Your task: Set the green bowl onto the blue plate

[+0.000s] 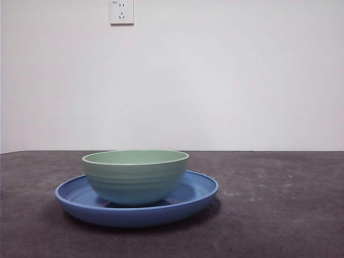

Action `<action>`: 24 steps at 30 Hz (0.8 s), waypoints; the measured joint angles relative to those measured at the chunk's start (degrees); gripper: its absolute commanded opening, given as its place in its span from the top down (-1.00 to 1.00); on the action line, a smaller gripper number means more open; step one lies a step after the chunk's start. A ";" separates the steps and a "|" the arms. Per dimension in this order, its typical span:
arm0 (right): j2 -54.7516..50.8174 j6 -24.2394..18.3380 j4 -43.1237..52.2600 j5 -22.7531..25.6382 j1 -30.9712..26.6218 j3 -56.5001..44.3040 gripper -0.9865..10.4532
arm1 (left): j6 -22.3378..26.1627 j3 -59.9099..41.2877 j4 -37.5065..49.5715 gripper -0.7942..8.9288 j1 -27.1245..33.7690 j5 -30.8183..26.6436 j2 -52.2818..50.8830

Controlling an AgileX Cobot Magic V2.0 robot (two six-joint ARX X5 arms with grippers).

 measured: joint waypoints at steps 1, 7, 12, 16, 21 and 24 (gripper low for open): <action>0.00 0.00 0.00 0.00 0.00 0.00 0.78 | 0.04 -2.64 2.95 0.80 0.39 -0.61 -1.29; 0.00 0.00 0.02 0.02 0.00 0.00 0.78 | -0.26 -16.72 18.05 0.80 0.68 -2.67 -5.99; 0.00 0.00 0.02 0.00 0.00 0.00 0.78 | -0.76 -23.78 21.75 0.80 0.61 -2.80 -9.03; 0.00 0.00 0.00 0.02 0.00 0.00 0.78 | -1.25 -26.53 22.03 0.80 -0.15 -7.08 -10.64; 0.00 0.00 0.02 0.02 0.00 0.00 0.78 | -1.38 -29.16 22.16 0.80 -2.64 -12.22 -12.17; 0.00 0.00 0.02 0.02 0.00 0.00 0.78 | -1.64 -30.36 22.21 0.80 -3.76 -12.68 -13.11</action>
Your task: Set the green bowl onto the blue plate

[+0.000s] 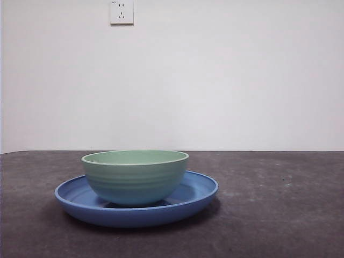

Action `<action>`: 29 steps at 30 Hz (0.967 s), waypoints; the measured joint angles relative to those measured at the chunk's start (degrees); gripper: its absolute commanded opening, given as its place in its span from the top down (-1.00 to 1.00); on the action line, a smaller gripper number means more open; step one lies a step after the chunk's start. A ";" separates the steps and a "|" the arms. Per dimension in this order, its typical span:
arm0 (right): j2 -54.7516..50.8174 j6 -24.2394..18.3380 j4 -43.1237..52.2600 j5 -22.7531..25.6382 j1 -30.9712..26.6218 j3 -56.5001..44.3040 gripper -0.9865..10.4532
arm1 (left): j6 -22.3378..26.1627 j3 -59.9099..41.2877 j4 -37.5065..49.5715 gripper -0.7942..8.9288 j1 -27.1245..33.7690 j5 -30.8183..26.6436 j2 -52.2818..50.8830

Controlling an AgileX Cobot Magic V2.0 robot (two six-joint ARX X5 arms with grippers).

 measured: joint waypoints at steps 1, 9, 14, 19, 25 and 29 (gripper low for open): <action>0.00 0.00 0.00 0.00 0.00 0.00 0.78 | -0.09 -0.50 0.04 0.80 -0.35 0.00 -0.46; 0.00 0.00 0.00 0.00 0.00 0.00 0.78 | -0.15 -3.23 0.87 0.80 -2.03 -0.02 -2.34; 0.00 0.00 0.00 0.00 0.00 0.00 0.78 | -0.13 -3.23 0.85 0.80 -2.49 -0.20 -2.69; 0.00 0.00 0.00 0.00 0.00 0.00 0.78 | 0.70 -3.26 0.85 0.80 -2.56 -0.24 -3.37; 0.00 0.00 0.00 -0.02 0.00 0.00 0.78 | 4.13 -3.26 0.85 0.80 -2.54 -0.28 -3.80; 0.00 -0.02 0.00 0.00 0.00 0.00 0.78 | 6.25 -3.23 0.85 0.80 -2.40 -0.26 -3.80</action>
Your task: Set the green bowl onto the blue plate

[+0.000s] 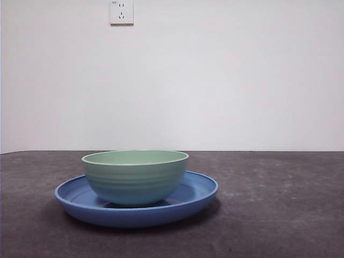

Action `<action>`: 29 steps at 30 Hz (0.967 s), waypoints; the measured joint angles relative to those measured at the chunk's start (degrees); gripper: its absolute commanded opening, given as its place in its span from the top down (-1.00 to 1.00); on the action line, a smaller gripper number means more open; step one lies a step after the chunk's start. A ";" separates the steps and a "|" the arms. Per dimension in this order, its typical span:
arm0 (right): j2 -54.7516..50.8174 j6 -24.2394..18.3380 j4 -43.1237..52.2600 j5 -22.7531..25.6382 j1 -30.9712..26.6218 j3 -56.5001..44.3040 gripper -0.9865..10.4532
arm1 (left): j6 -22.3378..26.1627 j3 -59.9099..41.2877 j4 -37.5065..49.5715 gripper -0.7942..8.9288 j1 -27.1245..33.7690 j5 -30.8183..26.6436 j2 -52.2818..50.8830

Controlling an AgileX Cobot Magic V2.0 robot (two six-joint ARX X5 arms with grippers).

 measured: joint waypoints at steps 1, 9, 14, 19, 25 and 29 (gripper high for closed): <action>0.00 0.02 0.00 0.00 0.00 0.00 0.78 | 0.33 -0.02 0.00 0.80 0.20 0.00 0.00; 0.00 0.02 0.00 0.00 0.00 0.00 0.78 | 0.70 -0.02 0.00 0.80 1.18 -0.04 0.00; 0.00 0.02 0.00 0.00 0.00 0.00 0.78 | -0.70 -0.02 0.00 0.80 1.18 -0.04 0.00; 0.00 0.02 0.00 0.00 0.00 0.00 0.78 | -3.37 -0.02 0.00 0.80 1.18 -0.04 0.00; 0.00 0.02 0.00 -0.02 0.00 0.00 0.78 | -4.90 -0.02 0.00 0.80 1.18 -0.07 0.00; 0.00 0.02 0.00 0.00 0.00 0.00 0.78 | -5.11 -0.02 0.02 0.80 1.18 -0.07 0.00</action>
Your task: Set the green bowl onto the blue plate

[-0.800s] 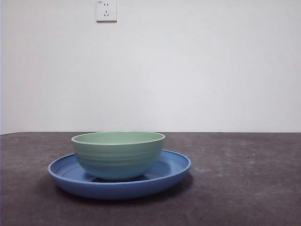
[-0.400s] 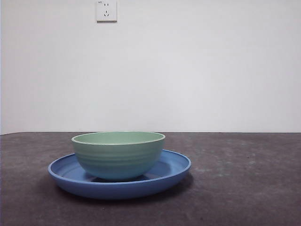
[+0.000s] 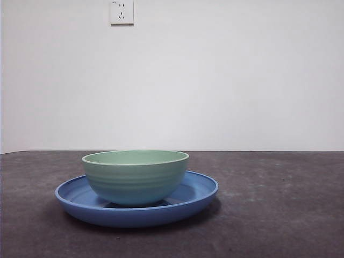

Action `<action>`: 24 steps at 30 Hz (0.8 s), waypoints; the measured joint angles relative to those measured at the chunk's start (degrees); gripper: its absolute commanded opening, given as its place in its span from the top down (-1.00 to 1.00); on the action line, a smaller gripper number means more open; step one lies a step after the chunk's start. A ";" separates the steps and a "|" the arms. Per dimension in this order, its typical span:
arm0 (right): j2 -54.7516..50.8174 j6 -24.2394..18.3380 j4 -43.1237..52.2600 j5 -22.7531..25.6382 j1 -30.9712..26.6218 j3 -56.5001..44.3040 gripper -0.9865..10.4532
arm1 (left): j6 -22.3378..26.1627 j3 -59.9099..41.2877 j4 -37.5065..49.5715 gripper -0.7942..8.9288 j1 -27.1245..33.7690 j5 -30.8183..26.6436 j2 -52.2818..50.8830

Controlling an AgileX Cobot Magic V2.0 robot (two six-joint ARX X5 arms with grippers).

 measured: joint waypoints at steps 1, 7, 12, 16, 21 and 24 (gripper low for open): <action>0.00 0.00 0.00 0.00 0.00 0.00 0.78 | 0.00 0.00 -0.02 0.80 0.00 0.00 0.00; 0.00 0.00 0.00 0.00 0.00 0.00 0.78 | 0.00 0.00 -0.02 0.80 0.00 0.00 0.00; -0.35 -0.02 0.02 0.00 -0.39 0.00 0.78 | 0.00 0.00 -0.02 0.80 0.00 0.00 0.00; -3.28 -2.62 2.01 -0.24 -6.14 -0.94 0.78 | 0.00 0.00 -0.02 0.80 0.00 0.02 0.00; -9.42 -7.82 17.49 -0.20 -15.41 -11.61 0.78 | 0.00 0.00 0.00 0.80 0.00 0.00 0.00; -14.27 -8.61 29.75 0.00 -20.17 -21.86 0.78 | 0.00 0.00 -0.02 0.80 0.00 0.00 0.00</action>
